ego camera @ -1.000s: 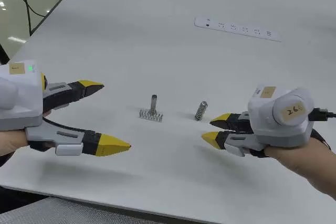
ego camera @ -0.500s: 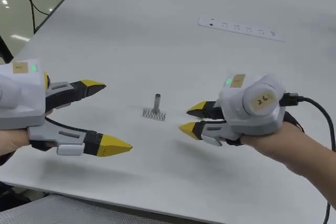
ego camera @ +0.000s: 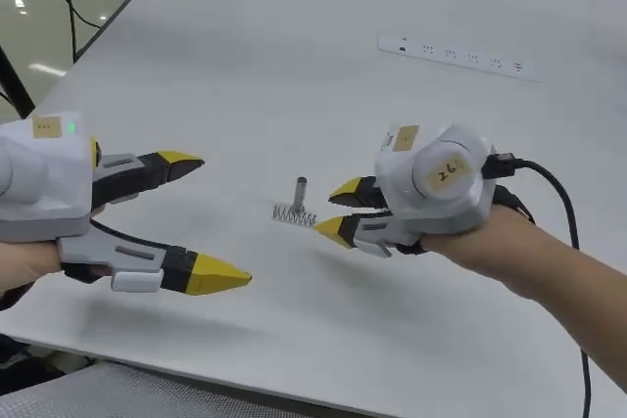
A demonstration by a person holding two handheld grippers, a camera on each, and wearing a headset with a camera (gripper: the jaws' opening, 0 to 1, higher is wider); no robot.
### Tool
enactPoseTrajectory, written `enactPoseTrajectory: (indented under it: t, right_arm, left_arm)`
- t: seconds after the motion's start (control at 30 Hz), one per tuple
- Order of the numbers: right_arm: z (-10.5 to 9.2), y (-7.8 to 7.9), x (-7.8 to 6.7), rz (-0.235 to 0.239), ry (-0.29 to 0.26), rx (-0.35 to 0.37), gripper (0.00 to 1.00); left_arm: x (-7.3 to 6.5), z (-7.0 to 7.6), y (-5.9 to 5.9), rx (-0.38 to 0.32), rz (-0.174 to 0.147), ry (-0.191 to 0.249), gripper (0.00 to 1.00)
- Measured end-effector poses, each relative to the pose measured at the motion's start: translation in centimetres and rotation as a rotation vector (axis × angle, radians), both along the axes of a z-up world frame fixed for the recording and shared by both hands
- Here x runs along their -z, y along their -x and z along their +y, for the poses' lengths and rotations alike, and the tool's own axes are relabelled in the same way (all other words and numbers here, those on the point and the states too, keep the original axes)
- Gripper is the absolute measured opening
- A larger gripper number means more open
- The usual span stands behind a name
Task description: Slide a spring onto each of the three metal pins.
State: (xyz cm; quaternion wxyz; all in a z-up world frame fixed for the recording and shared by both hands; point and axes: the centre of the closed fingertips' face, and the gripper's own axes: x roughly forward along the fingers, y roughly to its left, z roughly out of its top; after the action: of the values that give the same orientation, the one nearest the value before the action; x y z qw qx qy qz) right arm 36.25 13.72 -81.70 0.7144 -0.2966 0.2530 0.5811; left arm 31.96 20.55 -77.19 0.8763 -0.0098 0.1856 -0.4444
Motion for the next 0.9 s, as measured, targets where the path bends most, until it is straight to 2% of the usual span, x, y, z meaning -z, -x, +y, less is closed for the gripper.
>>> enactPoseTrajectory:
  t: [0.4,0.7,0.9]
  right_arm:
    - [1.2,-0.7,2.1,0.021,0.048,-0.021,0.18]
    - [1.7,-0.7,3.8,0.078,0.068,-0.01,0.16]
    - [1.8,-0.8,4.4,0.077,0.087,-0.015,0.15]
  left_arm:
    - [-0.1,-0.3,-0.1,0.005,0.0,-0.003,0.94]
    - [0.2,0.0,0.2,-0.003,0.01,-0.006,0.94]
    - [0.4,0.2,0.4,-0.007,0.017,-0.005,0.94]
